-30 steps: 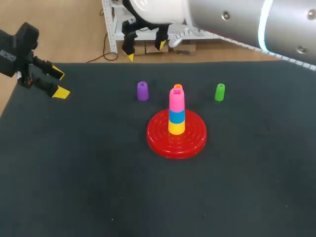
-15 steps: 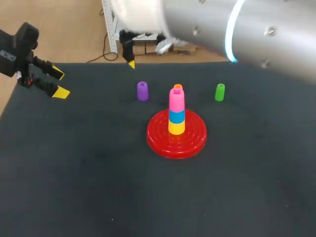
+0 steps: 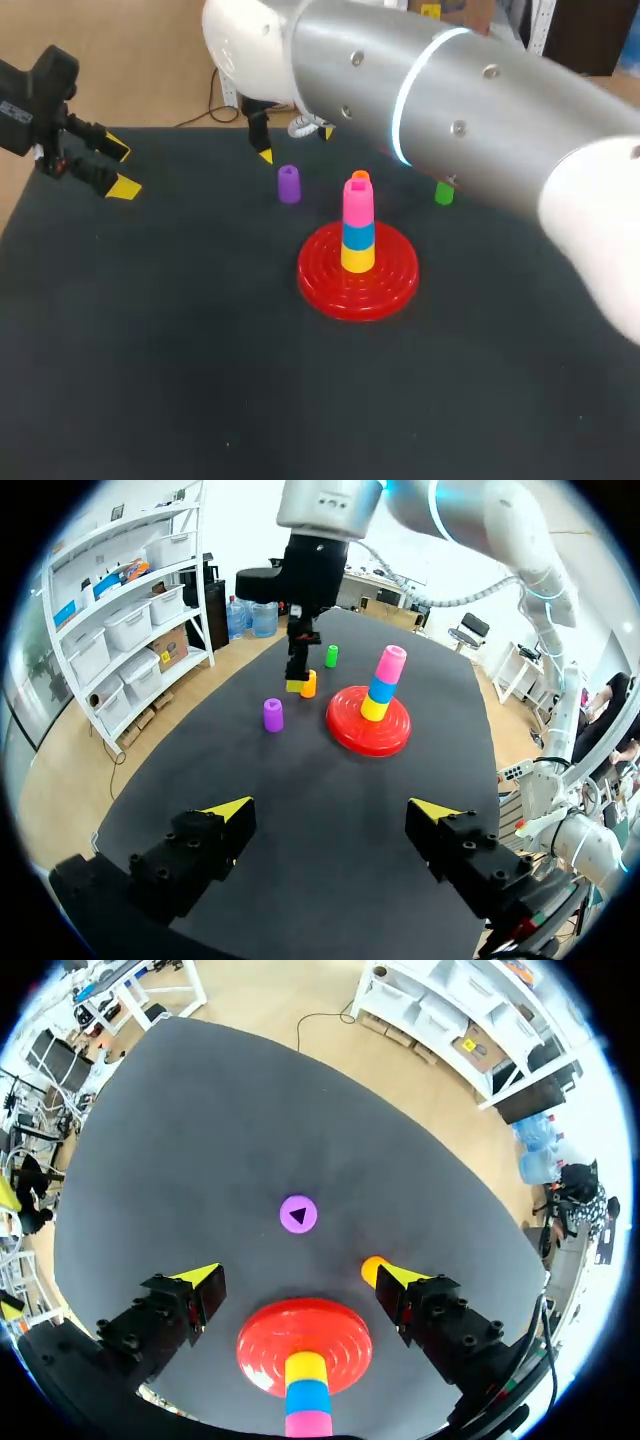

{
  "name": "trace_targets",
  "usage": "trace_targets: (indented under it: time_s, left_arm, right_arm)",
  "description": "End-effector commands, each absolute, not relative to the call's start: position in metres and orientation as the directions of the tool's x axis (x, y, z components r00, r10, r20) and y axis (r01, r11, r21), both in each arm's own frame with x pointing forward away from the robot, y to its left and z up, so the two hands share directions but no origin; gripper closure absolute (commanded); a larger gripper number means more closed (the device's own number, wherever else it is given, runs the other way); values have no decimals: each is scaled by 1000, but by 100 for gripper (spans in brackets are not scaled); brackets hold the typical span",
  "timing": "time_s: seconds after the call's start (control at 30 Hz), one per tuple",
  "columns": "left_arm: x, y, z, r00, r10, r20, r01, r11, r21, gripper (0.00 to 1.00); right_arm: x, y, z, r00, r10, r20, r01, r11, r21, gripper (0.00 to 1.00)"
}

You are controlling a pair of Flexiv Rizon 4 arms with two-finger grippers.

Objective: Pick up and stack the cylinders on the red base in this order: pink,purple,orange,green

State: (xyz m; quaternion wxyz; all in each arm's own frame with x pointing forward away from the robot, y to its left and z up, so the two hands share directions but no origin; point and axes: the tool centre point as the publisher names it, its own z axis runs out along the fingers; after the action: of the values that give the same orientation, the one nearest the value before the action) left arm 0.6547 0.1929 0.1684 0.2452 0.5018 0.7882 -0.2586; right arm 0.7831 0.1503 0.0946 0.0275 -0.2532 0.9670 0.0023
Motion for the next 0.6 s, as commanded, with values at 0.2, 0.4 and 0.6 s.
trace_targets:
  time_s: [0.2,0.4,0.6]
  left_arm:
    - [654,193,168,-375,663,-648,918,363,-160,0]
    - [654,193,168,-375,663,-648,918,363,-160,0]
    - [654,193,168,-375,663,-648,918,363,-160,0]
  right_arm:
    - [811,160,71,-874,-482,61,-483,876,11,0]
    - [819,165,59,-875,-478,80,-479,878,11,0]
    - [825,168,51,-877,-471,93,-472,881,15,0]
